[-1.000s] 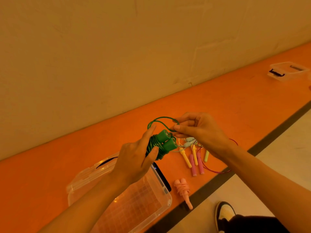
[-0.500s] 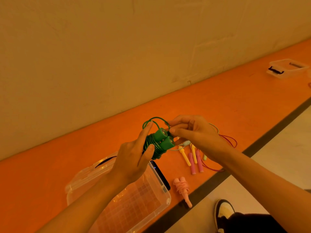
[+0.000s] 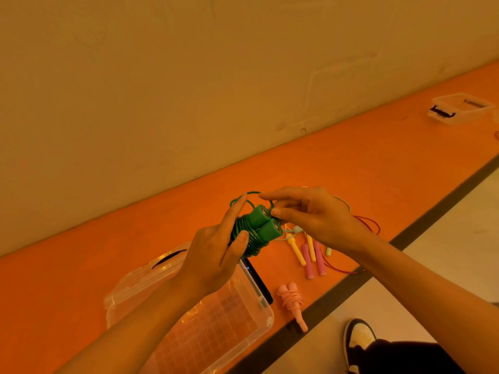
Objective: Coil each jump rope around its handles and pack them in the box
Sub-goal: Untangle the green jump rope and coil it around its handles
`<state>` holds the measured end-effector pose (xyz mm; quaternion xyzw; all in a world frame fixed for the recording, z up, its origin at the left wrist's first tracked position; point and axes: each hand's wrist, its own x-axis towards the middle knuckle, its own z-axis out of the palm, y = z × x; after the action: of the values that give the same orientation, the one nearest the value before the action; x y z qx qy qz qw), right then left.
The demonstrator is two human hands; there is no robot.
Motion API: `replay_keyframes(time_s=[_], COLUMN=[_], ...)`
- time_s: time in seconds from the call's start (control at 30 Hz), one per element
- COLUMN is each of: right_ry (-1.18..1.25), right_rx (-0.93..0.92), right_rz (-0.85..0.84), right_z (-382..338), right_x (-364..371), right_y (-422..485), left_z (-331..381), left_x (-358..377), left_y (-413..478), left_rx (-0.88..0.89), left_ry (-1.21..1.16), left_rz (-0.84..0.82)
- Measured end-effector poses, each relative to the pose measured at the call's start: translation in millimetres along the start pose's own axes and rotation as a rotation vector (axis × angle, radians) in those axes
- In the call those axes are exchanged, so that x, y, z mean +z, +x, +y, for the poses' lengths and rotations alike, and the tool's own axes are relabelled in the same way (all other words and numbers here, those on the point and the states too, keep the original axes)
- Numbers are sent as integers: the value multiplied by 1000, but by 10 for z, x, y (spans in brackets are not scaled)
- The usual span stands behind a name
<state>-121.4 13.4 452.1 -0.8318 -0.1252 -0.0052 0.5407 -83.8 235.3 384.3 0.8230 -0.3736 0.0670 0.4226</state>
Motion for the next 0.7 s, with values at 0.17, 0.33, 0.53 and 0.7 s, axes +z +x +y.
replay_keyframes(time_s=[0.17, 0.33, 0.53, 0.7], right_ry=[-111, -177, -384, -156], right_rx=[-46, -93, -259, -149], right_rz=[21, 26, 75, 148], right_z=[9, 56, 123, 126], right_x=[3, 7, 53, 79], right_y=[4, 12, 15, 15], left_z=[-8, -16, -45, -45], left_x=[-21, -31, -52, -80], left_y=[15, 16, -7, 32], left_rx=[13, 15, 16, -9], left_ry=[12, 34, 51, 18], left_rz=[-10, -5, -40, -30])
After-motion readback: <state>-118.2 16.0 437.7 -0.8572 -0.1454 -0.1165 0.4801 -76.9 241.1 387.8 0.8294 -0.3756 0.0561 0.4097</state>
